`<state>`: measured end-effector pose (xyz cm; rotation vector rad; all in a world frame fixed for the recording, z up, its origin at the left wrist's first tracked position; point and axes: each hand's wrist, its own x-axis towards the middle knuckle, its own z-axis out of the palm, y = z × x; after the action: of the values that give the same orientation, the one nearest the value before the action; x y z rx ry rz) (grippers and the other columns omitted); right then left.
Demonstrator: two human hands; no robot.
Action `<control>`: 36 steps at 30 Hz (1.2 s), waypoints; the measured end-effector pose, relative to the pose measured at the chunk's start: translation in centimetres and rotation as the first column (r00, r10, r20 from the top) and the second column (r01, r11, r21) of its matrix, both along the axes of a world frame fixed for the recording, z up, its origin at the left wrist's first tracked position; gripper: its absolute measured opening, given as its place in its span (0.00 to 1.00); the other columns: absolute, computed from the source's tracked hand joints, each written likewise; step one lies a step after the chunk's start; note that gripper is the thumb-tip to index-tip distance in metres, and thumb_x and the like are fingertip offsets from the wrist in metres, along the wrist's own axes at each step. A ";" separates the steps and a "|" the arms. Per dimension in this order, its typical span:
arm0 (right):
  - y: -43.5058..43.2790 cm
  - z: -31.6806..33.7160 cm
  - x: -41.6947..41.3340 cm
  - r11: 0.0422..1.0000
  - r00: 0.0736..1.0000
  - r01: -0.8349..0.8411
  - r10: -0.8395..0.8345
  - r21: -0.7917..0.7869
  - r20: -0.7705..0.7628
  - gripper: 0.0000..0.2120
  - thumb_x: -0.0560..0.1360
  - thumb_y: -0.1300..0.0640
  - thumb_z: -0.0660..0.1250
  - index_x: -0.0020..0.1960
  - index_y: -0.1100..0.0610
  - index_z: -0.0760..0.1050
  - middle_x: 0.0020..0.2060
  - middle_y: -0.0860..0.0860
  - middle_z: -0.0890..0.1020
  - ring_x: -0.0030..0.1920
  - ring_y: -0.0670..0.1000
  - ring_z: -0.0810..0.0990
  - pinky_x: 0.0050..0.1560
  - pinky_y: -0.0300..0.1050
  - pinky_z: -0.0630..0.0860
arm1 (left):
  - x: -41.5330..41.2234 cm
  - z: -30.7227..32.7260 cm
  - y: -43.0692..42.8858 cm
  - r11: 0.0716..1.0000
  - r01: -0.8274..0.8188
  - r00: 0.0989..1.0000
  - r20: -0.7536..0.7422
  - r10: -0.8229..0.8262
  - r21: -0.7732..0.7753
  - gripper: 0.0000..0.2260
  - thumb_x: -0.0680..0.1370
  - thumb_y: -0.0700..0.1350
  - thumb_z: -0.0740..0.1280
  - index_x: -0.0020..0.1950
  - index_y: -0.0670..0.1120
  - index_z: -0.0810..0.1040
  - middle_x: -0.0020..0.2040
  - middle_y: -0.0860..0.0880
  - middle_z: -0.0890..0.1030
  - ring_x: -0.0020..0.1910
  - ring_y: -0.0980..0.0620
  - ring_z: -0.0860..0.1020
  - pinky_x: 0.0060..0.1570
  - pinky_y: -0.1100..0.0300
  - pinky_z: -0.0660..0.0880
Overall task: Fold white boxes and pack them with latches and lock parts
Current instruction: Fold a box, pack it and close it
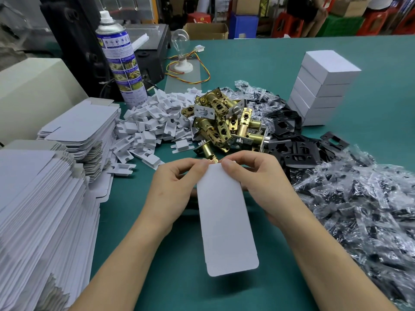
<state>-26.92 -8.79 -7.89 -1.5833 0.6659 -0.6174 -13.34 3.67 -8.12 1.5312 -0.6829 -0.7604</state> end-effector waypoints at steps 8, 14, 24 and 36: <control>0.0 0.1 -0.1 1.000 1.000 -0.023 0.023 0.013 -0.020 0.06 0.80 0.52 0.71 0.46 0.47 0.86 0.43 0.46 0.87 0.44 0.44 0.84 0.40 0.39 0.80 | 0.4 -0.1 0.1 1.000 0.009 1.000 -0.013 -0.009 0.012 0.08 0.83 0.50 0.70 0.50 0.52 0.89 0.43 0.46 0.88 0.36 0.50 0.87 0.29 0.61 0.79; -0.2 0.8 -0.1 0.989 0.988 -0.151 0.150 0.006 0.043 0.26 0.80 0.68 0.58 0.61 0.41 0.84 0.58 0.39 0.85 0.59 0.42 0.82 0.50 0.43 0.82 | 1.1 0.2 0.1 0.992 -0.123 0.983 -0.136 0.126 0.029 0.13 0.82 0.52 0.71 0.44 0.44 0.85 0.35 0.48 0.80 0.31 0.52 0.76 0.29 0.63 0.71; 0.1 0.9 -0.1 0.843 0.998 -0.065 0.045 -0.533 -0.051 0.16 0.71 0.53 0.80 0.58 0.50 0.83 0.59 0.43 0.81 0.63 0.41 0.76 0.59 0.36 0.70 | 1.5 -0.1 -0.2 0.981 -0.187 0.982 0.002 0.187 0.048 0.11 0.85 0.43 0.63 0.50 0.42 0.83 0.42 0.44 0.87 0.33 0.47 0.85 0.30 0.59 0.76; -1.5 0.2 -0.8 0.944 0.992 -0.100 0.069 -0.315 -0.107 0.11 0.74 0.49 0.76 0.56 0.46 0.83 0.48 0.42 0.87 0.51 0.45 0.84 0.49 0.44 0.80 | 1.6 0.3 0.8 0.982 0.132 0.913 0.404 -0.067 -0.136 0.16 0.76 0.57 0.68 0.63 0.59 0.80 0.58 0.58 0.85 0.58 0.53 0.82 0.57 0.58 0.78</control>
<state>-27.73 -10.29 -7.71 -1.9440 0.5839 -0.6116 -11.77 4.47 -7.84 1.5230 -1.1067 -0.4541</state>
